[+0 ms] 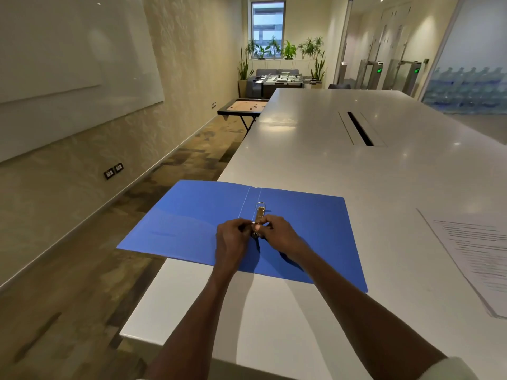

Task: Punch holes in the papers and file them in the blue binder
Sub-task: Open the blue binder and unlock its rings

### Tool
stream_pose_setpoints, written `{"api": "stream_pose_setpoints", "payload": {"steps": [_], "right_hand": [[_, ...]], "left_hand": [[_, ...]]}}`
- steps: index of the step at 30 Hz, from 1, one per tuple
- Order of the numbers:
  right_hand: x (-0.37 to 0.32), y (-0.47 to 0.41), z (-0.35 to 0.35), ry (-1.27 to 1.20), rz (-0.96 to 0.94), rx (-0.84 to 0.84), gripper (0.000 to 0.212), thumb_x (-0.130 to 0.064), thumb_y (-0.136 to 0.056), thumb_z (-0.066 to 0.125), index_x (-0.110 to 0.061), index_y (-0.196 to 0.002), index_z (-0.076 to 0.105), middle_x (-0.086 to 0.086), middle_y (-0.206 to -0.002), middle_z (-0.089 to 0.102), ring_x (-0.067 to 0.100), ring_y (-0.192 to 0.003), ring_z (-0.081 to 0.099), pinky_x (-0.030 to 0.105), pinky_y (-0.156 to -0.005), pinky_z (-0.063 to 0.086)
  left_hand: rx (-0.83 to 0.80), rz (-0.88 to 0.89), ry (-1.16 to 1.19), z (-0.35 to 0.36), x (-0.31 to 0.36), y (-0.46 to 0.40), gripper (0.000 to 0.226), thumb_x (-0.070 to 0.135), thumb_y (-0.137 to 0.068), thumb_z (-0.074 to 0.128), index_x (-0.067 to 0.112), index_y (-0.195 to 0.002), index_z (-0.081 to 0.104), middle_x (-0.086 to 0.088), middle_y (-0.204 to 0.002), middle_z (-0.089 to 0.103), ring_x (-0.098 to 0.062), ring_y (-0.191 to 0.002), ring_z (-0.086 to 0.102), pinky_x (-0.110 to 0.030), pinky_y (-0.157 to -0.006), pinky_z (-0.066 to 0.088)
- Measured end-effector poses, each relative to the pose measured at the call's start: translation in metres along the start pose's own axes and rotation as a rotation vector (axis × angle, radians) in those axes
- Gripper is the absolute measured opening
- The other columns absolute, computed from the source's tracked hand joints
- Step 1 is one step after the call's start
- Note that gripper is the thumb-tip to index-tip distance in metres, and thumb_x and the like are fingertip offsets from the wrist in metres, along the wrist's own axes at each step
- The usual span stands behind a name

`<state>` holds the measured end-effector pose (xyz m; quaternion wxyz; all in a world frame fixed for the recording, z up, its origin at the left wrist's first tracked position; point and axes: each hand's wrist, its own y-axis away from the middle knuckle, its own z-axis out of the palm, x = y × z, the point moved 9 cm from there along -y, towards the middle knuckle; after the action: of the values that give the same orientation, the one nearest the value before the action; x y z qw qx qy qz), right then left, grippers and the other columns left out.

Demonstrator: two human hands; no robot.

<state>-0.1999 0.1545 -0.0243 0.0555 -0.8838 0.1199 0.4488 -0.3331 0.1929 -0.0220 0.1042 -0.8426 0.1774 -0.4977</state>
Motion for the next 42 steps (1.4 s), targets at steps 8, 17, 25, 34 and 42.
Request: {"api": "stream_pose_setpoints", "payload": {"steps": [8,17,25,34,42], "right_hand": [[0.001,-0.004,-0.004,-0.064,0.041,-0.1,0.02,-0.024,-0.099,0.048,-0.017,-0.084,0.059,-0.002,-0.076,0.06,0.003,-0.061,0.052,0.015,-0.055,0.037],[0.01,-0.008,0.0,-0.232,0.11,-0.105,0.019,-0.013,-0.097,0.049,-0.01,-0.085,0.064,0.006,-0.078,0.064,0.014,-0.071,0.057,0.026,-0.064,0.042],[0.008,-0.003,-0.008,-0.259,0.079,-0.109,0.024,-0.006,-0.097,0.046,-0.009,-0.08,0.063,0.007,-0.077,0.066,0.008,-0.062,0.056,0.014,-0.052,0.04],[0.007,0.0,-0.009,-0.17,0.042,-0.071,0.028,-0.016,-0.1,0.044,0.002,-0.098,0.065,0.013,-0.089,0.07,0.012,-0.069,0.059,0.021,-0.064,0.044],[0.016,0.026,-0.043,-0.315,0.097,0.008,0.018,-0.011,-0.098,0.042,-0.008,-0.104,0.058,0.013,-0.085,0.067,0.007,-0.056,0.055,0.012,-0.042,0.038]], "left_hand": [[0.031,-0.097,0.025,-0.006,-0.001,-0.001,0.01,0.016,-0.082,0.069,0.014,-0.08,0.079,0.002,-0.066,0.072,-0.01,-0.062,0.066,-0.027,-0.058,0.051],[0.041,-0.161,0.033,-0.007,-0.004,-0.001,0.011,0.018,-0.082,0.072,0.012,-0.085,0.08,0.002,-0.07,0.072,-0.008,-0.065,0.065,-0.016,-0.058,0.049],[0.033,-0.186,0.055,-0.007,-0.01,-0.005,0.014,0.018,-0.081,0.075,0.007,-0.089,0.079,-0.005,-0.082,0.075,-0.012,-0.072,0.067,-0.015,-0.061,0.049],[0.043,-0.133,0.01,-0.008,-0.005,0.001,0.015,0.017,-0.083,0.074,0.007,-0.093,0.078,-0.006,-0.086,0.077,-0.002,-0.068,0.062,-0.002,-0.06,0.04],[0.104,-0.201,-0.04,-0.015,0.009,0.008,0.027,0.013,-0.082,0.07,0.004,-0.108,0.073,-0.008,-0.107,0.073,-0.017,-0.09,0.067,-0.022,-0.082,0.046]]}}
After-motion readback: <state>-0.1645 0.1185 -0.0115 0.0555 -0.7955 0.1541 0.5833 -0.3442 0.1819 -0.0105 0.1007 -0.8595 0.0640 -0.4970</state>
